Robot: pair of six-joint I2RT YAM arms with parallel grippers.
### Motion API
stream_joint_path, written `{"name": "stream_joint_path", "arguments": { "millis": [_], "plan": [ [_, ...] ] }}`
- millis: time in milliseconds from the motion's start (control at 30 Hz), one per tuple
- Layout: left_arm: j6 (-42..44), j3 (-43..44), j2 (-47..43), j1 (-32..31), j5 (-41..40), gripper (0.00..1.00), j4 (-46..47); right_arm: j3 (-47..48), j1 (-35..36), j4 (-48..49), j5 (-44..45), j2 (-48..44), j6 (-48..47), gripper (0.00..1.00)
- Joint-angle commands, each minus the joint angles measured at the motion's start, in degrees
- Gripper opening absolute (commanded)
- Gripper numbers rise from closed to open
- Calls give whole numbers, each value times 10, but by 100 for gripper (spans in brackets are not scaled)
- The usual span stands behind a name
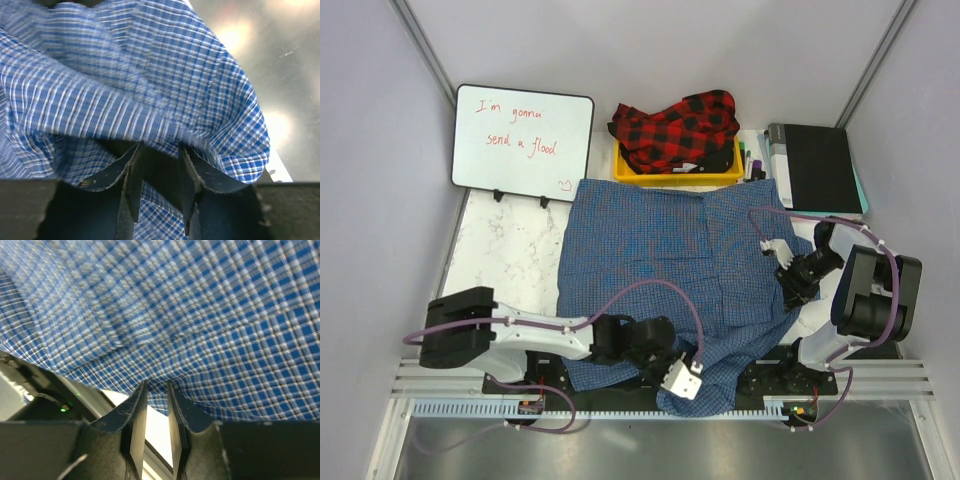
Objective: Fold and stack the long sleeve shirts
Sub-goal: Flatten the shirt out, then fold the shirt
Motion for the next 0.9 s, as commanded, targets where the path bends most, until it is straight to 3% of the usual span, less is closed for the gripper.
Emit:
{"name": "stream_joint_path", "arguments": {
  "millis": [0, 133, 333, 433, 600, 700, 867],
  "plan": [
    [52, 10, 11, -29, -20, 40, 48, -2, 1, 45, 39, 6, 8, 29],
    [114, -10, -6, -46, -40, 41, 38, 6, -4, 50, 45, 15, 7, 29],
    [99, -15, -35, -44, -55, 41, 9, 88, -40, -77, -102, -41, -97, 33],
    [79, -30, -82, -45, -57, 44, -12, 98, -34, -117, -136, -75, -137, 46],
    [43, -48, -141, -37, -96, 57, -47, 61, -1, -126, -127, -75, -101, 54],
    [13, -57, -191, -13, -99, 63, -70, 14, 10, -75, -122, -112, -70, 60],
    [-5, -52, -239, 8, -106, 64, -113, -23, 63, -2, -95, -125, 26, 59]
  ]
}}
